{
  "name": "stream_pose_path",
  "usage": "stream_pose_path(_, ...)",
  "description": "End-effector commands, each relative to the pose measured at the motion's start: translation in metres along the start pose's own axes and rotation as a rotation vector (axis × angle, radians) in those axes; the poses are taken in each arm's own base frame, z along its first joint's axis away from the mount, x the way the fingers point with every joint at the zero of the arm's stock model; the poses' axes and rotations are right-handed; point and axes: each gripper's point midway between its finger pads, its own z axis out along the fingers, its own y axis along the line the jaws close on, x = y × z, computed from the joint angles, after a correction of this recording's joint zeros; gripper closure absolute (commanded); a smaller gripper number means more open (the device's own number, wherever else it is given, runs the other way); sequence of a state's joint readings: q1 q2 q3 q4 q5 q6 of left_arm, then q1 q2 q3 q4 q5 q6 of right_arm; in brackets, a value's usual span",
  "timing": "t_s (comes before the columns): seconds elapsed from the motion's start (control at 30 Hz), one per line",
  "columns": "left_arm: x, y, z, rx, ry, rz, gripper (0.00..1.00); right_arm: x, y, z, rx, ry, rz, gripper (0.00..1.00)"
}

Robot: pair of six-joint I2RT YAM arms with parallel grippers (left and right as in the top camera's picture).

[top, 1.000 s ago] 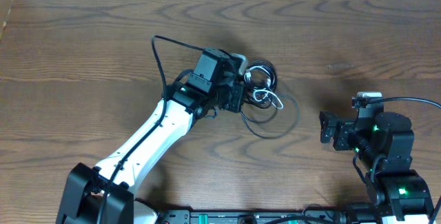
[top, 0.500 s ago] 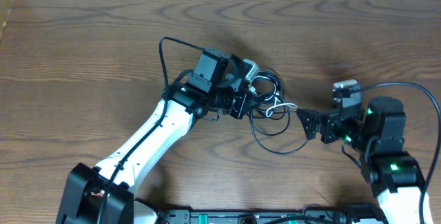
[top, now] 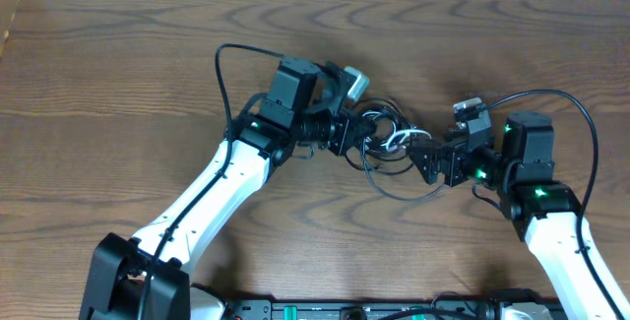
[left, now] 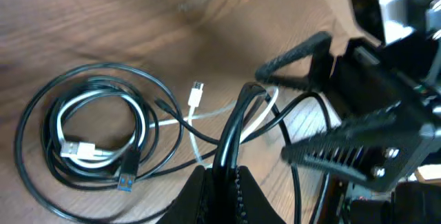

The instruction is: Untangle cables

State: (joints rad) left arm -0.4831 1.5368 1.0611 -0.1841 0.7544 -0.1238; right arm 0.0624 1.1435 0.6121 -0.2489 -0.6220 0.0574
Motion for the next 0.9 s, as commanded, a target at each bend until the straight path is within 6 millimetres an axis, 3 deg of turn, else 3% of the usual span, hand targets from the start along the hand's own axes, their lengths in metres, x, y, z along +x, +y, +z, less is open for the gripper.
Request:
stream_pose_path(0.0, -0.01, -0.01, -0.007, 0.024, -0.029, 0.007, 0.93, -0.005, 0.013, 0.0, -0.069, -0.002, -0.019, 0.02)
stream_pose_path(0.3, 0.006, 0.009, -0.008, -0.083, 0.024, -0.045, 0.93, -0.006, 0.009, 0.0, -0.043, -0.007, -0.022, 0.02)
stream_pose_path(0.87, 0.009, 0.013, -0.008, -0.104, 0.032, -0.049, 0.93, -0.003, 0.008, 0.0, -0.038, 0.004, -0.013, 0.03)
